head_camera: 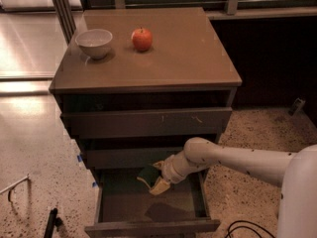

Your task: Pick sponge from bottom drawer and place on counter

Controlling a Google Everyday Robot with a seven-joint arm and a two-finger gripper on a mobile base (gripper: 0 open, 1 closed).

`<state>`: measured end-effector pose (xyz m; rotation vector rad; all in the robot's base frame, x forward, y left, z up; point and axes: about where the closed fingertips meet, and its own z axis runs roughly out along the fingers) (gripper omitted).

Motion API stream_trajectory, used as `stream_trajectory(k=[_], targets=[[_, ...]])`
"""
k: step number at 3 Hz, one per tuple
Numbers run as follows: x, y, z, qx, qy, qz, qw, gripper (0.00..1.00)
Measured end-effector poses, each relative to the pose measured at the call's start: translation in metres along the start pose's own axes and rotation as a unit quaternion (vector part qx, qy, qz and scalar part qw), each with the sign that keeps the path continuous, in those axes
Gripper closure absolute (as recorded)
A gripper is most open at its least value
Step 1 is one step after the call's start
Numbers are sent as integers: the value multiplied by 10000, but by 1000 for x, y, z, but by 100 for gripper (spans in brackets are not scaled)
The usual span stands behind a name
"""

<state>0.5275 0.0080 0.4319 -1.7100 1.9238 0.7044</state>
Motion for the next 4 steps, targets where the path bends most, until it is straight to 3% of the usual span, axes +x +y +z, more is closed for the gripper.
stream_trajectory(k=[1, 2, 3, 4], targets=[[-22, -16, -34, 305, 82, -231, 9992, 100], [-22, -16, -34, 305, 82, -232, 9992, 100], [-42, -12, -61, 293, 190, -109, 9993, 100], [-90, -1, -114, 299, 304, 44, 9991, 100]])
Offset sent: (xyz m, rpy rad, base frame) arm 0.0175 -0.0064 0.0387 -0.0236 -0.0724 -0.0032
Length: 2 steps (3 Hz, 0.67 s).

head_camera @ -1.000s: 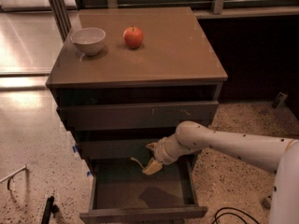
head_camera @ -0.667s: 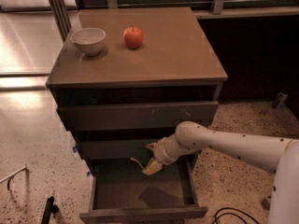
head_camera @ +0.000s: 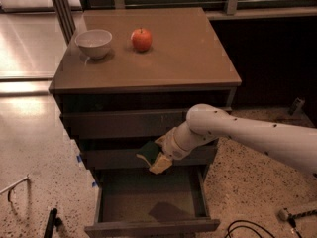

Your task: Pick sponge from bottom drawer and place on counter

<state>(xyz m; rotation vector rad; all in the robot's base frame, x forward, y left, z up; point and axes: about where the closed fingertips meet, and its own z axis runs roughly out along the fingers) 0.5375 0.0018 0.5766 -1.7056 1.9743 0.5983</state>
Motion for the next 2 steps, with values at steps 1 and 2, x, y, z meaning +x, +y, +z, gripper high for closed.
stream_trajectory(k=[1, 2], targets=[[-72, 3, -80, 243, 209, -80, 9995, 100], [-72, 3, -80, 243, 209, -80, 9995, 100]])
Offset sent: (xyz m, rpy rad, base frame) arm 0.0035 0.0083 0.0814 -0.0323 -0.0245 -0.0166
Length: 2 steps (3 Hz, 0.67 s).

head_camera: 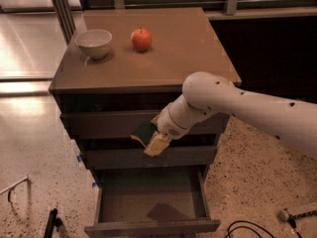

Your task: Pick sponge from bottom drawer and place on counter

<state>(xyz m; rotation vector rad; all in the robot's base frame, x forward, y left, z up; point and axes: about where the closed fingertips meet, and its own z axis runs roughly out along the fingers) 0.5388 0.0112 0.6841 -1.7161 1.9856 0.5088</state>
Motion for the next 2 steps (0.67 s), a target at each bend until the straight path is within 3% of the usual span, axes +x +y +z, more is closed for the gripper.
stream_trajectory(k=[1, 2], targets=[[-14, -8, -28, -1, -60, 165, 9998, 100], [-52, -26, -90, 132, -255, 460, 9985, 100]])
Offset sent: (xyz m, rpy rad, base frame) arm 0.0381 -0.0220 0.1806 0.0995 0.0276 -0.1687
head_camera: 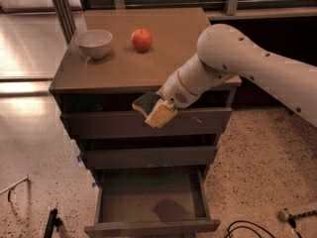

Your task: Pick sponge from bottom drawer and place on counter

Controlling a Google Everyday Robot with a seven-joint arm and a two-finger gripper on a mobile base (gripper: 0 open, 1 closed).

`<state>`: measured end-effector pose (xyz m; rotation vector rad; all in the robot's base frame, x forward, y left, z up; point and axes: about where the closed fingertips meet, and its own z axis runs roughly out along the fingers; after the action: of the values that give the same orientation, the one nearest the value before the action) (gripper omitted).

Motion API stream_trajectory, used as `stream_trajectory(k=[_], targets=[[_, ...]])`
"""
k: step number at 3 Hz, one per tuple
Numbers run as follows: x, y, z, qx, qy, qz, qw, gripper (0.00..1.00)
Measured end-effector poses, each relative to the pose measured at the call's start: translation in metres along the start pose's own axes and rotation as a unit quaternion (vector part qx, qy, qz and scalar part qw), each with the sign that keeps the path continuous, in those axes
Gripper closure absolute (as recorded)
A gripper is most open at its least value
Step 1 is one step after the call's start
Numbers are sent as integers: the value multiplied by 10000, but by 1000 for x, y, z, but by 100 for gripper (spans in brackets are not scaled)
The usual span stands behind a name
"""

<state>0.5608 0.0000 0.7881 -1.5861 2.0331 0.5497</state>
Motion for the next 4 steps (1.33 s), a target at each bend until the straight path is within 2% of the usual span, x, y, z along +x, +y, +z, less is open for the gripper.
stream_trajectory(k=[1, 2, 3, 4], targets=[[0, 0, 0, 1, -1, -1, 10000, 100], [-17, -4, -15, 126, -100, -94, 9998, 100], [-38, -14, -36, 315, -79, -202, 9993, 100], [-50, -39, -50, 495, -119, -286, 9983, 100]])
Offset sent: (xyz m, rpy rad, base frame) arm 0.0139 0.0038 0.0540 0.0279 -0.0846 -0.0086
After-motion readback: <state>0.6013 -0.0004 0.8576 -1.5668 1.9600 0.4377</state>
